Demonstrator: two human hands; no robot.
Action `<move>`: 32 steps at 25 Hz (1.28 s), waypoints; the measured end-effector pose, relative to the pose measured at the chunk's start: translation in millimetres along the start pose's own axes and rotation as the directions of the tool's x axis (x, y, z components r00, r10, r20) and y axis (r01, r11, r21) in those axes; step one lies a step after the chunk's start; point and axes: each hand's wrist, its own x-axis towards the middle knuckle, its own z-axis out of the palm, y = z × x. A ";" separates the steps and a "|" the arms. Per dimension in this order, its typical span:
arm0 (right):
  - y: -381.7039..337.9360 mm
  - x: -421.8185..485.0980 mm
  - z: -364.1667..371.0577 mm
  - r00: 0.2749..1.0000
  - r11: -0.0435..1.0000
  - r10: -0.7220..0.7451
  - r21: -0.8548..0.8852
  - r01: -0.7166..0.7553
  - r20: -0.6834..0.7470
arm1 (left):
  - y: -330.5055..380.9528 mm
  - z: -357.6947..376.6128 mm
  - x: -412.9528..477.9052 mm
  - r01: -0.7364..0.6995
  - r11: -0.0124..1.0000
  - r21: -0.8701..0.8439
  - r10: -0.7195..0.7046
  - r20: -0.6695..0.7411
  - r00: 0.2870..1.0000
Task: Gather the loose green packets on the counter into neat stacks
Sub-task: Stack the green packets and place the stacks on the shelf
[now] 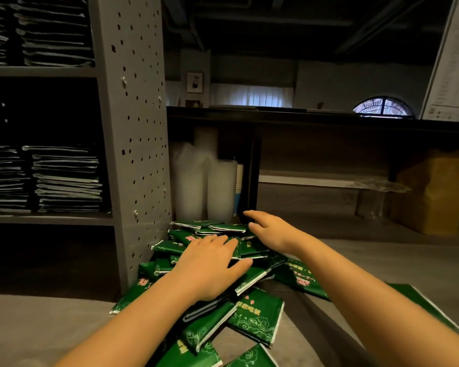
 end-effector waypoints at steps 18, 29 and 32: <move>21.8 -82.2 -0.2 0.984 0.988 -0.041 -0.154 0.014 -0.176 | 20.2 -9.9 -22.7 -0.159 0.980 -0.119 0.120 -0.278 0.953; -0.9 -101.4 -0.7 0.773 0.911 -0.266 0.113 0.398 -0.575 | 29.5 -18.9 -25.3 -0.240 0.652 -0.719 -0.085 -0.384 0.920; -6.3 -100.1 9.6 0.800 0.902 -0.407 -0.054 0.429 -0.442 | 29.7 -19.4 -19.2 -0.339 0.259 -0.905 -0.107 -0.376 0.921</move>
